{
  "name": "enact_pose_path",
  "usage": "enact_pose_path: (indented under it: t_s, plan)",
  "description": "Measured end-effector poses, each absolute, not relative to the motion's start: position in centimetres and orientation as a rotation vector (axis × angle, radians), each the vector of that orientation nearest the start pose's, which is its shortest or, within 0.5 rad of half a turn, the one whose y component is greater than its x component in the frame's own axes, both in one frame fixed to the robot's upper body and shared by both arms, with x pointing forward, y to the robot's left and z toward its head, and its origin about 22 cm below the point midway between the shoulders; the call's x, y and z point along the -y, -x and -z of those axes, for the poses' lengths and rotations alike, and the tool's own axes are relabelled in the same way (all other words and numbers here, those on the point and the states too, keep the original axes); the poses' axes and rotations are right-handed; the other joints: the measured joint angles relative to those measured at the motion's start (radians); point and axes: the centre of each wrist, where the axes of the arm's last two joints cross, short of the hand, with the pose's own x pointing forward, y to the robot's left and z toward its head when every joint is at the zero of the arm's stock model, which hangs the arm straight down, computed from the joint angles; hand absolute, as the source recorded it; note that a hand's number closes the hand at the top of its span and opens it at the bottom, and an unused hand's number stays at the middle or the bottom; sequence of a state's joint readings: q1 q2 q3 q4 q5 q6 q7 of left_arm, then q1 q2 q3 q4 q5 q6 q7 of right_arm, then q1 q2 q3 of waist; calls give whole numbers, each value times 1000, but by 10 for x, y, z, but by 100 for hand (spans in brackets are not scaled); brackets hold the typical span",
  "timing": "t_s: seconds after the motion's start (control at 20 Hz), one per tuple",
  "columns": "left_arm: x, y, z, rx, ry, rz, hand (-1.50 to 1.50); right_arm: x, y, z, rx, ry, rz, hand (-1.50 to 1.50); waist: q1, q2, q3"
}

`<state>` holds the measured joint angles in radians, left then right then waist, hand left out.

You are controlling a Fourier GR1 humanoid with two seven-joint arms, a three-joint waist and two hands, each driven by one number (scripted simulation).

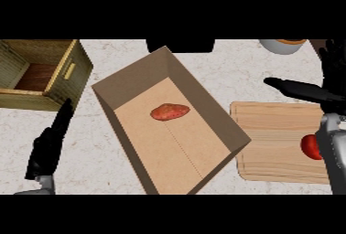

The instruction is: Pick the sweet potato from the cutting board and place it in the cardboard box

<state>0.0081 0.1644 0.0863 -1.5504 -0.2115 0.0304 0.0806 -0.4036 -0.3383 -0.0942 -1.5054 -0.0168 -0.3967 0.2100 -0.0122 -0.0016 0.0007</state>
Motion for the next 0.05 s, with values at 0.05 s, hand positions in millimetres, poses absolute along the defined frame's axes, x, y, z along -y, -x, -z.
enact_pose_path:
  t_s: [0.05]
  plan:
    - [-292, -241, -7, 1447, -392, 179, 0, 300, -321, -122, 1735, 470, 169, -150, 0, 0, 0]
